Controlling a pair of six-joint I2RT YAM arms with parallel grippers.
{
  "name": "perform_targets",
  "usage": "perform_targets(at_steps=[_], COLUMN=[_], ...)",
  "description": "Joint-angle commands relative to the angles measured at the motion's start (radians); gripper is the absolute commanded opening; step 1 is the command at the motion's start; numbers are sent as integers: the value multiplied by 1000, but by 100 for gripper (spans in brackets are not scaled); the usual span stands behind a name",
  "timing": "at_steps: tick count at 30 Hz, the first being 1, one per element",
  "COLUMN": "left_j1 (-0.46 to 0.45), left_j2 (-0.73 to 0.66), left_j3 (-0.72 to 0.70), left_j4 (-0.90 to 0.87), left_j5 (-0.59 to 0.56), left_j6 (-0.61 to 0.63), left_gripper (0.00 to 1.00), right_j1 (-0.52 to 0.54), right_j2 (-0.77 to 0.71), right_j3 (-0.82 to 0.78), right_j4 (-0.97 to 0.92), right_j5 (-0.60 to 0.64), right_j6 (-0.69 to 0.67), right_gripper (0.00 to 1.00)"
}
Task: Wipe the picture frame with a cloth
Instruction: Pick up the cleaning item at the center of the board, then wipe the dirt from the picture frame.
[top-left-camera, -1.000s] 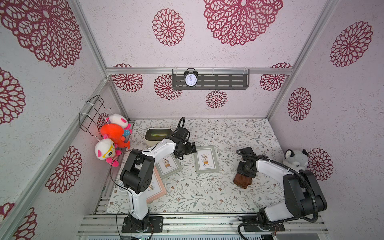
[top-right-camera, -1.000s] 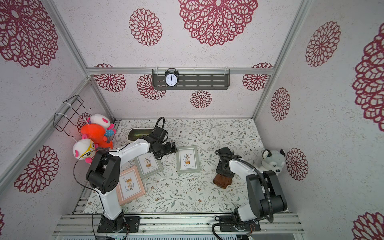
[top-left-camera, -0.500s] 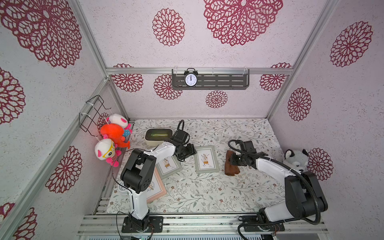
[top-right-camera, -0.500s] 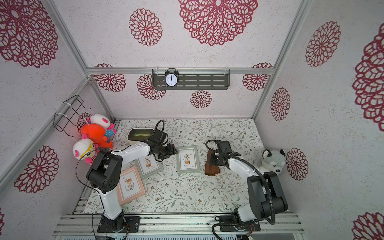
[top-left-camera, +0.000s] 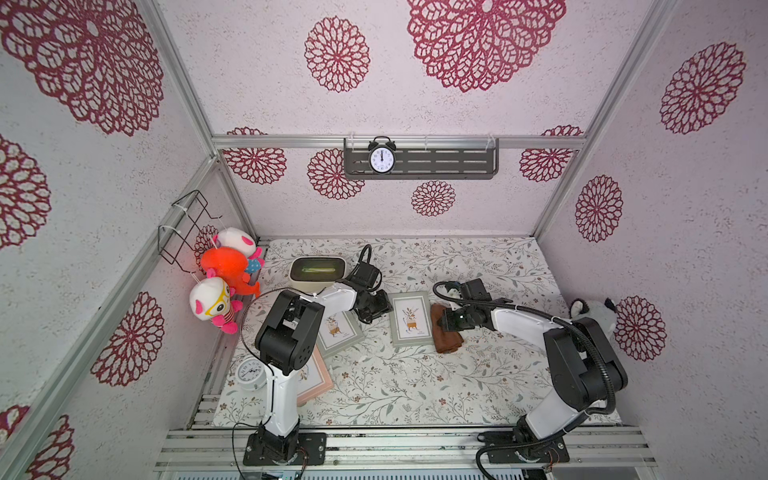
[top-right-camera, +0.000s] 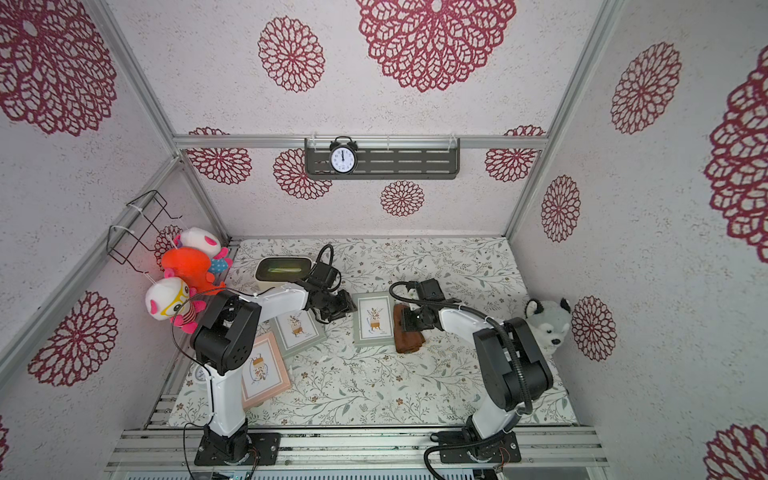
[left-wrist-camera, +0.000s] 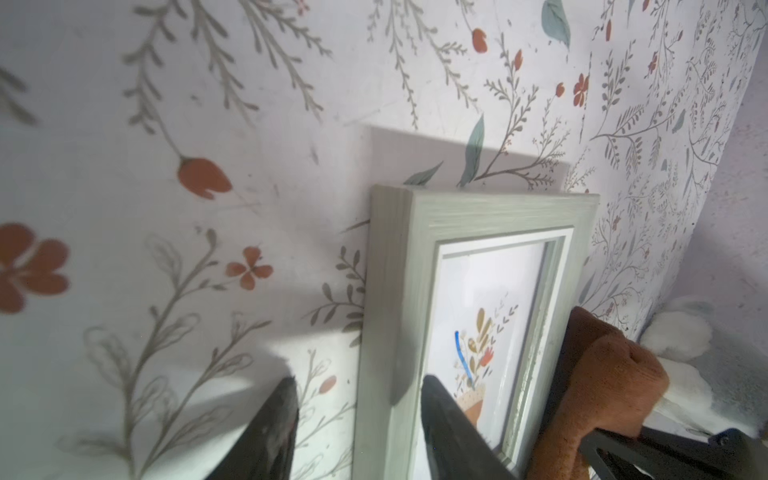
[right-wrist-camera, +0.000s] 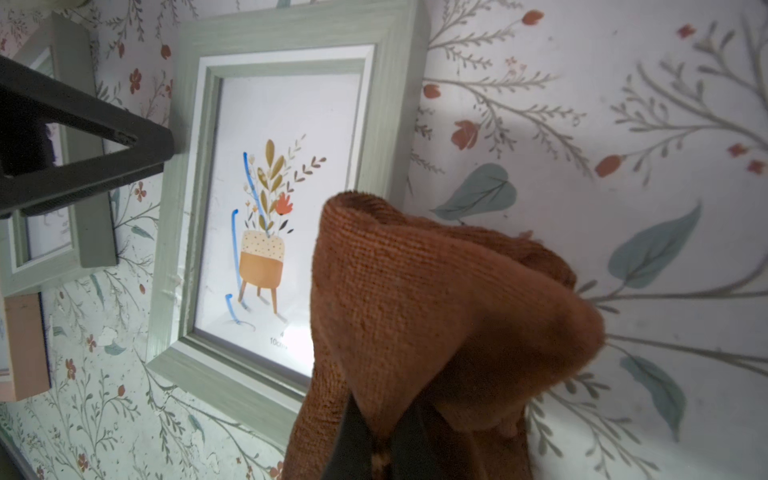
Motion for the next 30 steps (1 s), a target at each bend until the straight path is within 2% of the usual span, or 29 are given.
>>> perform_targets(at_steps=[1,5,12,18,22,25,28,30], left_j1=[-11,-16,-27,-29,-31,-29,-31,-29], left_j2=[38,54,83,100,111,115,123,129], left_j3=[17,25,38,17,10,9,9,4], left_j4=[-28,-55,-120,-144,-144,-151,-160,-156], left_j5=[-5,-11,-44,-78,-82,-91,-102,-104], left_j6=[7,25,53,51,47,48,55,65], left_gripper=[45,35,31,27,27,26,25,24], right_j1=[13,19,28,36,39,47,59,63], right_j2=[12,31,30,14,33,65,98,123], right_j3=[39,53,45,3,3,31,64,92], right_j4=[0,0,26,58,65,49,33,35], right_j5=[-19,5,-15,-24,14,52,124,173], right_j6=[-30,-25,-12,18,30,27,20,19], right_gripper=[0,0,1,23,29,28,12,4])
